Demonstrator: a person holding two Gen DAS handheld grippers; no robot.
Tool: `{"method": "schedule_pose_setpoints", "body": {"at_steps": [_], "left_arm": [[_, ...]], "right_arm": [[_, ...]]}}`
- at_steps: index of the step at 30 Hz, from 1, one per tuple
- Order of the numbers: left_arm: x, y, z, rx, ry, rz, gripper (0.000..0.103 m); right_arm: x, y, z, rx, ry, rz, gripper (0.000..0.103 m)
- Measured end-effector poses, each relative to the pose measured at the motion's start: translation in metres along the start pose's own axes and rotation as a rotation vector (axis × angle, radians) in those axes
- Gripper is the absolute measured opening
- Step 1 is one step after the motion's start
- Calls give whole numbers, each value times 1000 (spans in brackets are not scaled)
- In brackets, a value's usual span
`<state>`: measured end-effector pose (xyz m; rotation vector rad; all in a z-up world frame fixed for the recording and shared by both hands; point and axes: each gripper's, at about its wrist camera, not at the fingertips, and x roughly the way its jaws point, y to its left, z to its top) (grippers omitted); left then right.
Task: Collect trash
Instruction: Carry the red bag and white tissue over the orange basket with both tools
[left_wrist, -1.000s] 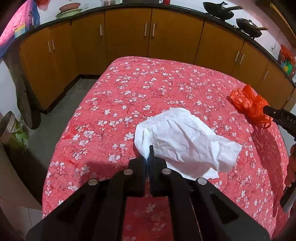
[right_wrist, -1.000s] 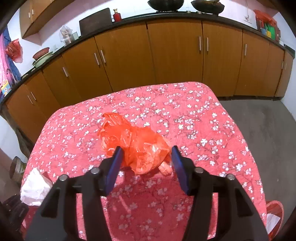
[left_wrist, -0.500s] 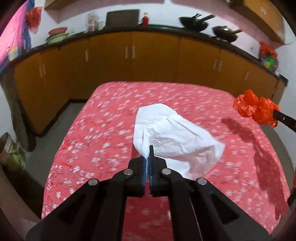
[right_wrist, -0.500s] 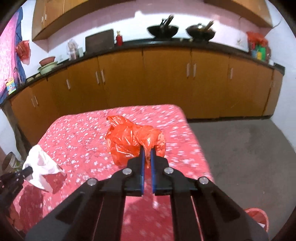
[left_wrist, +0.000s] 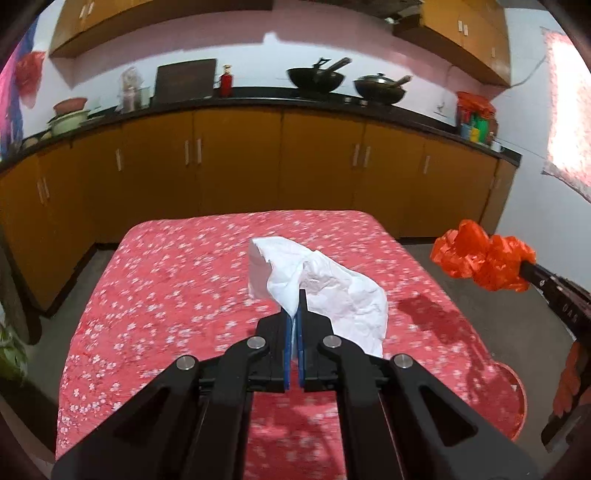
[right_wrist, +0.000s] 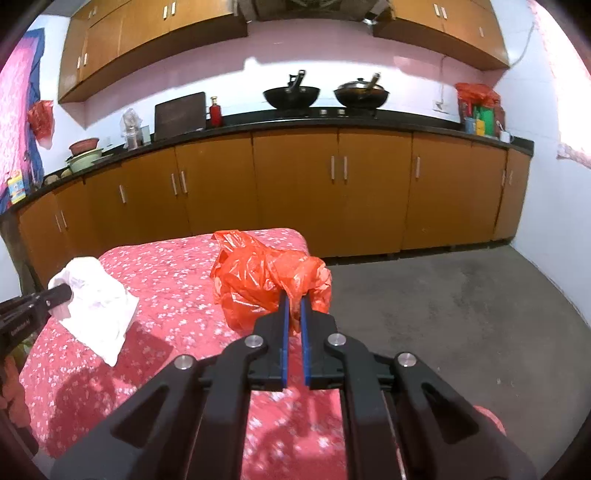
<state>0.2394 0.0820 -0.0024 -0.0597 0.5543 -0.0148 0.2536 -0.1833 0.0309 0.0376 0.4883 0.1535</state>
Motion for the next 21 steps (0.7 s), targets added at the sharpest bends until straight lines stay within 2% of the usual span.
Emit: {"method": "schedule_pose_setpoints", "body": {"at_steps": [6,16,21], "left_arm": [[1,-46,-3,67,4,-56,2],[10,-132,-16,143,14,-173,2],[16,-180,-29,160,49,-257,2]], "right_arm": [[-17,-34,-15,31,-13,-62,7],[-51,-103,-39,61,-61,-239,7],[-67,-140,-62,93,-54,-329,7]]}}
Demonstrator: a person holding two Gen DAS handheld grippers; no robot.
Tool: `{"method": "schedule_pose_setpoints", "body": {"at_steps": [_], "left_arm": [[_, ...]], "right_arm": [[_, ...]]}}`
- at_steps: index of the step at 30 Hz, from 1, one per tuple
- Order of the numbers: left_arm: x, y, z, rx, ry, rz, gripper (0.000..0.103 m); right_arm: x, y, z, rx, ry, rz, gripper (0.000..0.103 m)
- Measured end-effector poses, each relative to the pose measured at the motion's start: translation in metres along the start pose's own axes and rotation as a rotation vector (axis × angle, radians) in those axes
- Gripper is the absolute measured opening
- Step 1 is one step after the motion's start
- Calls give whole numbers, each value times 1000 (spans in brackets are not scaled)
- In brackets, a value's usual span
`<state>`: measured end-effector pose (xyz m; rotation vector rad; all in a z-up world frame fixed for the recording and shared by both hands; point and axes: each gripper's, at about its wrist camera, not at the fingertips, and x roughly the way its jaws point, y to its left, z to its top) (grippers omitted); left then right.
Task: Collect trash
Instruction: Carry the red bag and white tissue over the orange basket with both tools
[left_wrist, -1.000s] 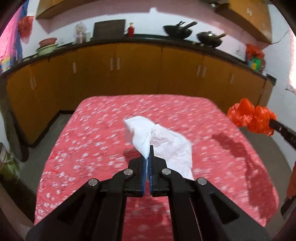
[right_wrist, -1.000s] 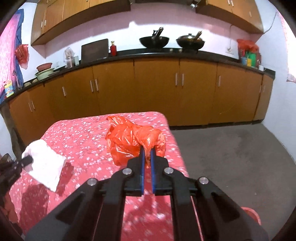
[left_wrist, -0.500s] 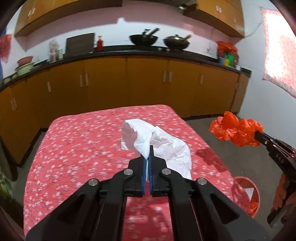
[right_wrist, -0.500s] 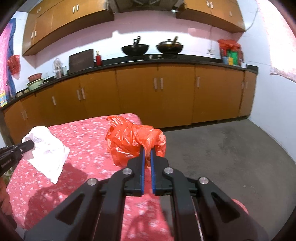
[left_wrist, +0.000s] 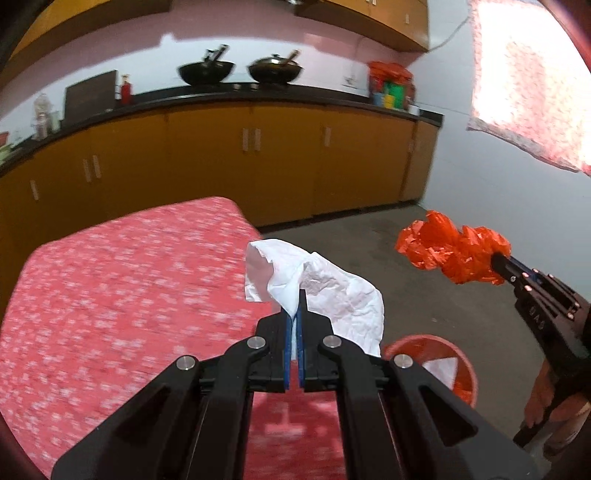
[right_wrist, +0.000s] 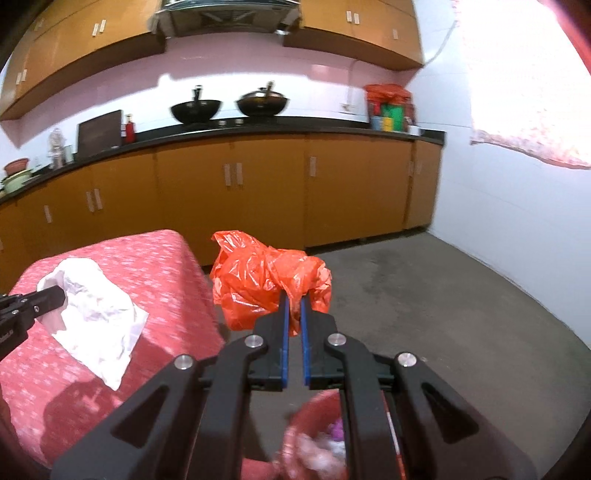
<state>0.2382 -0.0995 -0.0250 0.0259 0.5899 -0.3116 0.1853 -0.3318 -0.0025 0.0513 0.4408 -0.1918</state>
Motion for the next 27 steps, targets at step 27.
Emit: {"method": "schedule_pose_setpoints", "body": {"at_steps": [27], "left_arm": [[88,-180,-64,225,171,-142,2]], "right_arm": [[30,-134,-108,135,163,-266,7]]}}
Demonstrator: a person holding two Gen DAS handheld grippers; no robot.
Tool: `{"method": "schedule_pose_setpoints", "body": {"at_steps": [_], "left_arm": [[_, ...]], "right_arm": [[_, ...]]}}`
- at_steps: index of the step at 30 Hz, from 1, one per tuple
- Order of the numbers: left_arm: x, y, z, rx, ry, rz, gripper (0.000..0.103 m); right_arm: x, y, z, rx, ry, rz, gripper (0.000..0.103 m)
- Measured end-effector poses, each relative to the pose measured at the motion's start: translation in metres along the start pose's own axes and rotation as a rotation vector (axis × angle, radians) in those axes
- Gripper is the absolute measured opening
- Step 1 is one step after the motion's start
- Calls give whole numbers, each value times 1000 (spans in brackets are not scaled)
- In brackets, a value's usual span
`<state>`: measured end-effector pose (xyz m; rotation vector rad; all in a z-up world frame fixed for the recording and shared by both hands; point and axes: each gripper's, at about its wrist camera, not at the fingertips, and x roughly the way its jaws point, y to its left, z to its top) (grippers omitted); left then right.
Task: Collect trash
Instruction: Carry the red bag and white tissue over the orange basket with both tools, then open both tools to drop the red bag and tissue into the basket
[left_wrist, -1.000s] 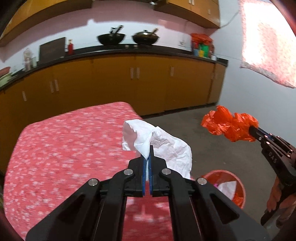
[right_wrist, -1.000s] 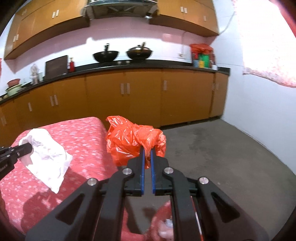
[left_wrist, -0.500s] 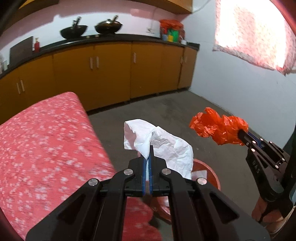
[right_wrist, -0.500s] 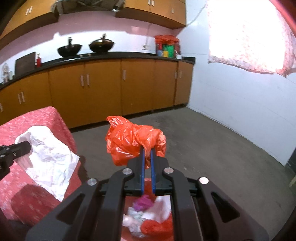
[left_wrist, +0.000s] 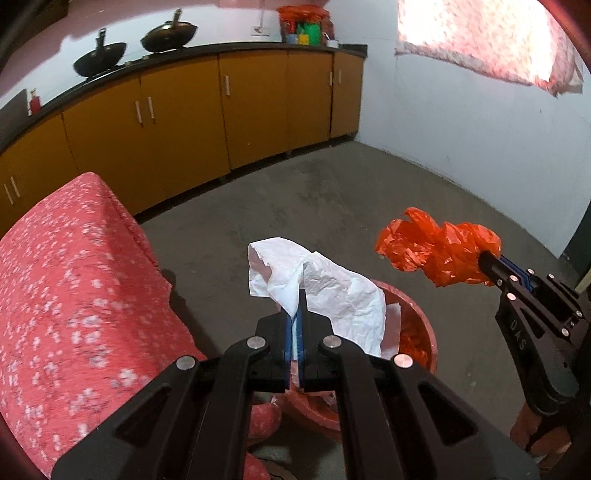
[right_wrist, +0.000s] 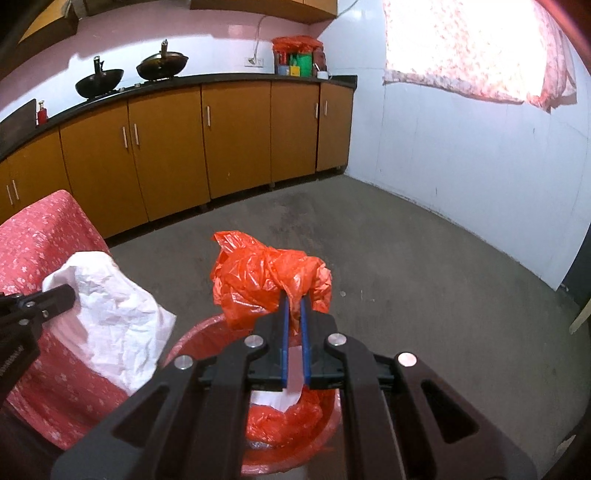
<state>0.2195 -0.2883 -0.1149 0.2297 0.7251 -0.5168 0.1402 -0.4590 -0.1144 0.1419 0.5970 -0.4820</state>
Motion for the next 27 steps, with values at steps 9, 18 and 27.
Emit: {"method": "schedule_pose_setpoints", "body": {"at_steps": [9,18,27], "left_arm": [[29,-20,-2,43,58,-11,2],[39,-20,-4,14,72,-16,9],[28,-15,-2,-25,44,-23,27]], "right_arm": [[20,-6,-11,29,64,42,8],[23,-9,-13,38,79,77,20],[12,-14,-11,49,72,69,22]]}}
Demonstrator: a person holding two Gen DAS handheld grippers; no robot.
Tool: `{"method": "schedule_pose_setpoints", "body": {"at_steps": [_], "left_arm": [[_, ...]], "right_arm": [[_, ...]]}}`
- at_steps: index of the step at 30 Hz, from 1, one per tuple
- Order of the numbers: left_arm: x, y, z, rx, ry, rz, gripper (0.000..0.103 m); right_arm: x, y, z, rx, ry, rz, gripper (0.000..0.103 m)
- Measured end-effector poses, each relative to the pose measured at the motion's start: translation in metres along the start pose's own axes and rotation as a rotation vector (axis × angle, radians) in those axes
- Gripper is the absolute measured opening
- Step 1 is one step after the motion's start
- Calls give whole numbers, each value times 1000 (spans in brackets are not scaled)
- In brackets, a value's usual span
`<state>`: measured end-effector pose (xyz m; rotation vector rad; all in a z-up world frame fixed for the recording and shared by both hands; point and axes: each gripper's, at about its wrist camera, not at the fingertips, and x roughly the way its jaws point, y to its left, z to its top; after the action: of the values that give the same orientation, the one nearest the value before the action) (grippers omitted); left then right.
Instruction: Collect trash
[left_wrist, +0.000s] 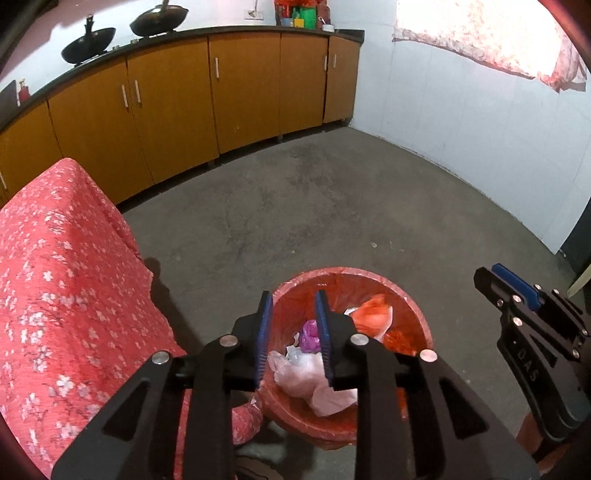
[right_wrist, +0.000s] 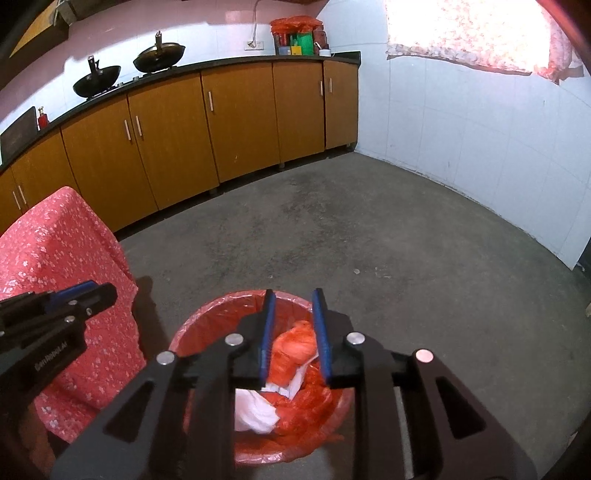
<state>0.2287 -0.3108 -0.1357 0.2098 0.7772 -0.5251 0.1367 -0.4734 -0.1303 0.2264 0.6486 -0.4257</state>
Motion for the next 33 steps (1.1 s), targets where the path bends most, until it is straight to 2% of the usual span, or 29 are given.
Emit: {"method": "schedule_pose_setpoints", "body": {"at_steps": [4,9,12,13,15,17,19,23,29,33], "left_arm": [[-14,11,3,-49,-18,17,28],[-58,31,2,-88,-105,50,52],[-94,48,-2,-117,-156,74,60],[-104,53,-4,-124,-172,85,63],[-133,66,-10,-144,-224,125,77],[-163,79,-18,-165,-270,167,86],[-191,90,-29,-187,-310,209,93],[-243,107,-48,-230,-378,322,101],[-293,122,-82,-272,-436,442,101],[-318,131,-104,-305,-440,503,101]], "right_arm": [[-11,-1,0,9,-14,9,26],[-42,11,3,-24,-55,41,35],[-67,20,6,-38,-83,78,48],[-75,24,8,-42,-93,91,56],[-98,32,11,-51,-127,127,69],[-122,41,13,-59,-167,158,89],[-144,47,14,-51,-204,185,99],[-186,66,13,-48,-256,207,99],[-234,96,0,-129,-299,148,99],[-256,107,-9,-169,-333,144,99]]}}
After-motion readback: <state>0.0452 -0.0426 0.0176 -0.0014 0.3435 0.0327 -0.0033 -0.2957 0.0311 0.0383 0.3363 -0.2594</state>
